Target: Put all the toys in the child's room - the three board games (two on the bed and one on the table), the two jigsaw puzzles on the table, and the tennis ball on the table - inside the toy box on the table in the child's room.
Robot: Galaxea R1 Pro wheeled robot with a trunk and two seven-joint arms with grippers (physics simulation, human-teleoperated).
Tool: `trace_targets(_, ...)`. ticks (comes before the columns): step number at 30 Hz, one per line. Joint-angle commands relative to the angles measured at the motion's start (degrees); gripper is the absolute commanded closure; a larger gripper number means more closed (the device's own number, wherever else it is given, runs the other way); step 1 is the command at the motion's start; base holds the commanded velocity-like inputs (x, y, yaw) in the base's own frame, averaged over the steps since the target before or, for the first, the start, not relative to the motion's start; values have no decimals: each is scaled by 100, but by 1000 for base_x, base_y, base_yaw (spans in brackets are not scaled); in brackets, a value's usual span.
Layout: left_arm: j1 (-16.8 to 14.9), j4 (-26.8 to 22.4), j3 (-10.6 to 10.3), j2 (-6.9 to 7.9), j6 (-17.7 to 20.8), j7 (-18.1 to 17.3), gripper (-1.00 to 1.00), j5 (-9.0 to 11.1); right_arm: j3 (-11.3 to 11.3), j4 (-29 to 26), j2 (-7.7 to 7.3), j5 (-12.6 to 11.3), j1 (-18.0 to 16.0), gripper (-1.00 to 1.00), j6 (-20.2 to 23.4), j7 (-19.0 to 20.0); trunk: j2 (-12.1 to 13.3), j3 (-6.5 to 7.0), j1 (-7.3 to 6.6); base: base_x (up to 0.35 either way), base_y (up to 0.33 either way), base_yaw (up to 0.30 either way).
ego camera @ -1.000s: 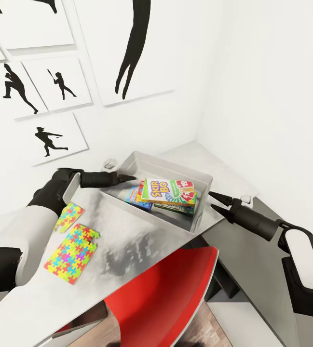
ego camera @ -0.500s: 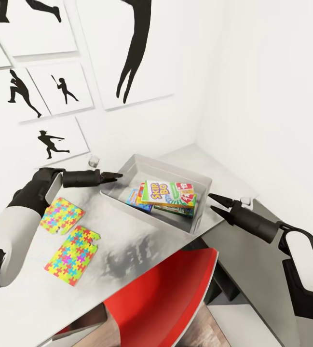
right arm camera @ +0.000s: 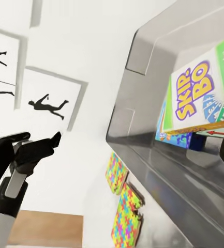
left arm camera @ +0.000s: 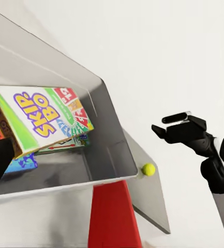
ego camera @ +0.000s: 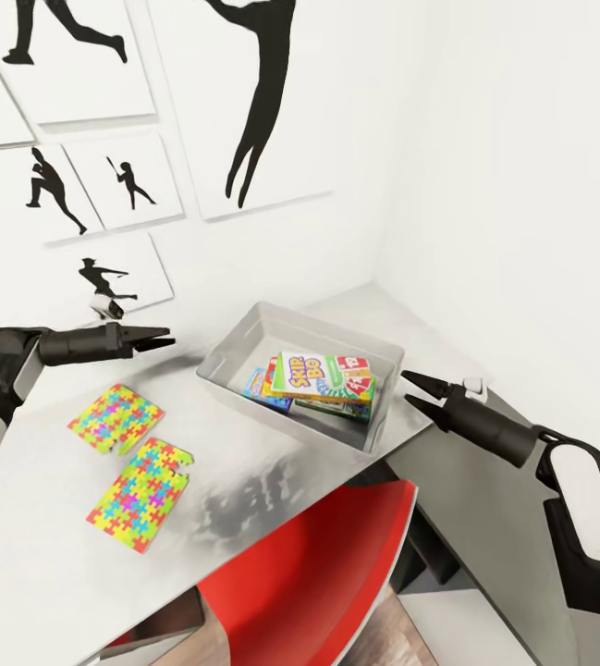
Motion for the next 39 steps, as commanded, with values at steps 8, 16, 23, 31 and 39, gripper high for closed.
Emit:
trace_targets(8, 582, 20, -1, 451, 21, -266, -100, 81, -272, -4, -51, 60, 448, -100, 24, 943, -9, 65, 4, 0, 0, 0)
trace_targets(16, 1406, 21, 49, 683, -27, -266, -100, 575, -715, -20, -60, 80, 1362, -100, 21, 1711, -9, 139, 4, -62, 0, 0)
trace_targets(23, 2065, 18, 58, 777, -268, -266, -100, 954, -876, -52, -55, 82, 1834, -100, -141, 2198, -9, 204, 4, -126, 0, 0)
trace_targets(31, 2286, 33, 226, 971, -362, -266, -100, 1073, -840, -64, -12, 254, 1914, -100, -432, 2294, -9, 278, 4, -188, 0, 1)
trace_targets(39, 2306, 46, 245, 1064, -371, -266, -100, 1087, -849, -62, -40, 368, 1920, -100, -453, 2342, -9, 352, 4, -54, 0, 47)
